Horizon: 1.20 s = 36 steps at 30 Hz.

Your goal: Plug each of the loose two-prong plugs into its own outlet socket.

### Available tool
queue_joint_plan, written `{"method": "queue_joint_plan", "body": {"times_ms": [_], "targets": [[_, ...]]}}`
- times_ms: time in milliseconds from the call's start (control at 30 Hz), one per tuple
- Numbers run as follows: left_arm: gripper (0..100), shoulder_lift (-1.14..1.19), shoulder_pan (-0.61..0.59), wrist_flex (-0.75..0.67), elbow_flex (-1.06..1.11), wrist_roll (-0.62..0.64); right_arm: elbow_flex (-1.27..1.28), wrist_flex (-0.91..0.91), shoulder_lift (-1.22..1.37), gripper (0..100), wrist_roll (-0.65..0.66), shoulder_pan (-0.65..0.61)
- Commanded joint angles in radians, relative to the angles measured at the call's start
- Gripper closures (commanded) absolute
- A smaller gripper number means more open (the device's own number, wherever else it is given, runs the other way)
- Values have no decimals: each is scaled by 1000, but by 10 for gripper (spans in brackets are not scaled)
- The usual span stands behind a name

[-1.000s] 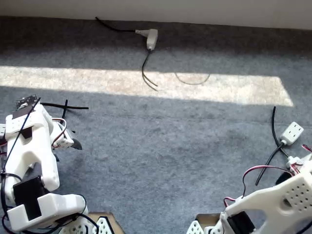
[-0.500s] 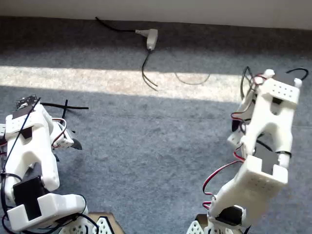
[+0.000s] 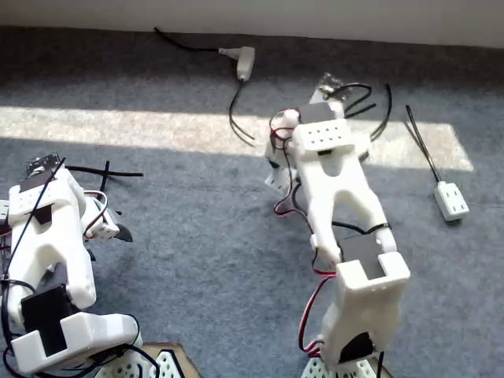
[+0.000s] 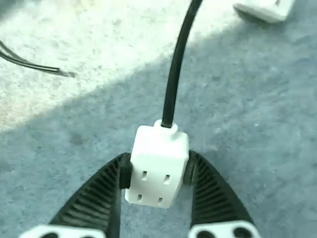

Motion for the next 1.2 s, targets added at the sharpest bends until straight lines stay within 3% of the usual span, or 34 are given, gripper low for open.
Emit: {"method": "queue_joint_plan", "body": {"times_ms": [0, 167, 367, 500, 600, 767, 900, 1167], "targets": [[723, -41, 16, -6, -10, 3, 1, -94, -42, 950, -15, -56], [723, -41, 16, -6, -10, 3, -8, -105, 74, 906, -21, -122], [723, -41, 16, -6, -10, 3, -39, -94, 160, 788, -175, -124], [723, -41, 16, -8, -10, 3, -168, 25, 159, 774, -173, -124], [723, -41, 16, -8, -10, 3, -352, 182, 160, 769, -106, -119], [723, -41, 16, -8, -10, 3, -736, 463, 159, 769, 138, -117], [723, -39, 15, -8, -10, 3, -852, 455, 85, 769, 270, -21], [723, -39, 12, -8, -10, 3, -822, 456, -139, 769, 278, 300]]}}
